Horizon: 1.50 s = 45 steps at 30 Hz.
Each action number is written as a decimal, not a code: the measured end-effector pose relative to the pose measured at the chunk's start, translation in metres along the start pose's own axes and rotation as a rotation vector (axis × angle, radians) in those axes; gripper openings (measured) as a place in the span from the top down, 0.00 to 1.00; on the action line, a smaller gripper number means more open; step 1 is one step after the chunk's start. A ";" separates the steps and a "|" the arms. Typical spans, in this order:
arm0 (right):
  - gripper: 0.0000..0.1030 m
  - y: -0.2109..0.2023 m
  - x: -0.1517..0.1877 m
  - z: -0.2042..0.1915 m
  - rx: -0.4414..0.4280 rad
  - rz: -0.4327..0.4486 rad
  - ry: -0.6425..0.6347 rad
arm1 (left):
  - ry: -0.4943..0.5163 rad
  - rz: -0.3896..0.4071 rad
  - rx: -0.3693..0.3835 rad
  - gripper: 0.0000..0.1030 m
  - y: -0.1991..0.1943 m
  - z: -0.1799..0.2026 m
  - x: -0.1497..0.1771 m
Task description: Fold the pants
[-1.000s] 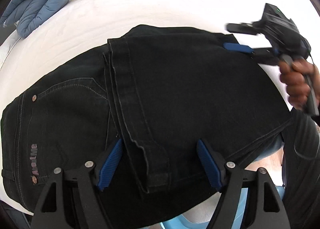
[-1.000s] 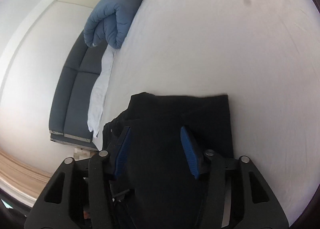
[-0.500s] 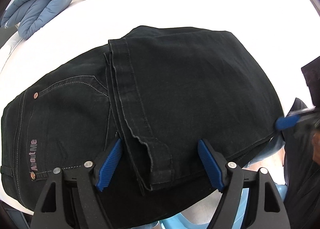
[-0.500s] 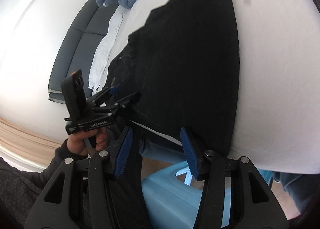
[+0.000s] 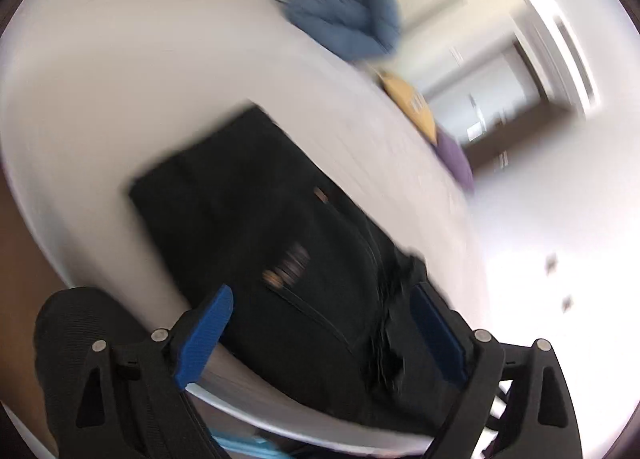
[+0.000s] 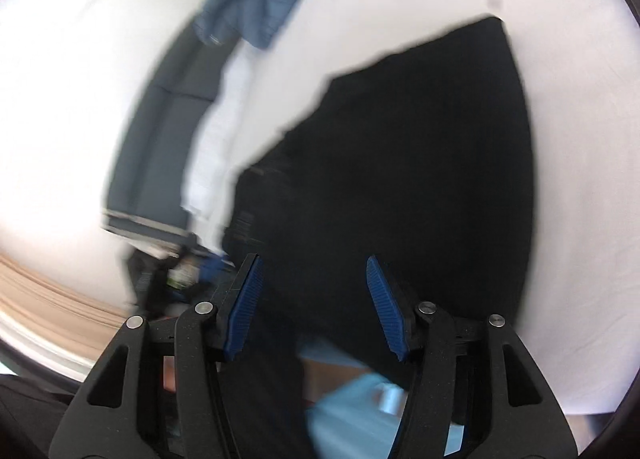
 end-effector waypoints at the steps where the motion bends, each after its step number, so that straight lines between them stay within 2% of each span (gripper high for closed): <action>1: 0.48 0.000 -0.001 -0.005 -0.021 0.004 0.005 | -0.060 0.027 0.011 0.11 -0.006 -0.013 -0.007; 5: 0.48 0.009 -0.005 -0.020 -0.098 0.013 0.051 | -0.250 0.072 0.066 0.11 -0.009 -0.053 -0.020; 10: 0.48 0.024 -0.005 -0.041 -0.132 -0.010 0.052 | -0.316 0.061 0.050 0.10 0.008 -0.067 -0.015; 13: 0.48 0.029 -0.005 -0.053 -0.130 -0.019 0.036 | -0.398 0.042 0.075 0.11 0.026 -0.081 -0.001; 15: 0.48 0.033 -0.005 -0.059 -0.128 -0.021 0.027 | -0.417 0.046 0.094 0.11 0.032 -0.087 0.002; 17: 0.48 0.035 -0.006 -0.063 -0.124 -0.022 0.026 | -0.396 0.031 0.107 0.09 0.040 -0.086 -0.002; 24: 0.48 0.044 -0.013 -0.068 -0.144 -0.018 0.039 | -0.471 0.036 0.193 0.10 0.061 -0.093 -0.016; 25: 0.48 0.046 -0.013 -0.069 -0.149 -0.018 0.040 | -0.484 0.040 0.202 0.14 0.064 -0.095 -0.019; 26: 0.48 0.049 -0.015 -0.071 -0.150 -0.020 0.038 | -0.492 0.037 0.202 0.29 0.065 -0.095 -0.020; 27: 0.48 0.052 -0.017 -0.074 -0.150 -0.021 0.033 | -0.496 0.023 0.193 0.38 0.066 -0.096 -0.019; 28: 0.48 0.056 -0.019 -0.077 -0.151 -0.022 0.027 | -0.501 0.006 0.188 0.61 0.069 -0.098 -0.018; 29: 0.48 0.060 -0.021 -0.079 -0.150 -0.026 0.023 | -0.508 -0.004 0.199 0.70 0.072 -0.098 -0.018; 31: 0.48 0.071 -0.026 -0.086 -0.132 -0.036 0.011 | -0.502 0.000 0.199 0.70 0.071 -0.097 -0.019; 36: 0.48 0.113 -0.037 -0.104 -0.096 -0.096 -0.029 | -0.384 0.022 0.172 0.76 0.062 -0.074 -0.037; 39: 0.48 0.145 -0.044 -0.108 -0.054 -0.142 -0.034 | -0.348 0.035 0.166 0.77 0.056 -0.067 -0.043; 41: 0.48 0.168 -0.048 -0.101 0.007 -0.181 -0.028 | -0.331 0.044 0.159 0.77 0.055 -0.063 -0.047; 44: 0.52 0.201 -0.053 -0.062 0.177 -0.234 0.060 | -0.308 0.051 0.146 0.78 0.056 -0.057 -0.051; 45: 0.55 0.202 -0.056 -0.057 0.149 -0.220 0.079 | -0.300 0.053 0.142 0.78 0.055 -0.056 -0.051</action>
Point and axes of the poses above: each gripper's, at about its wrist camera, not at the fingertips, and y roughly the way its jaws point, z to its right, x to its underside, the point moved 5 cm from there along y, roughly the way its jaws point, and after that the axes turned 13 degrees about y, right-handed, at the moved point
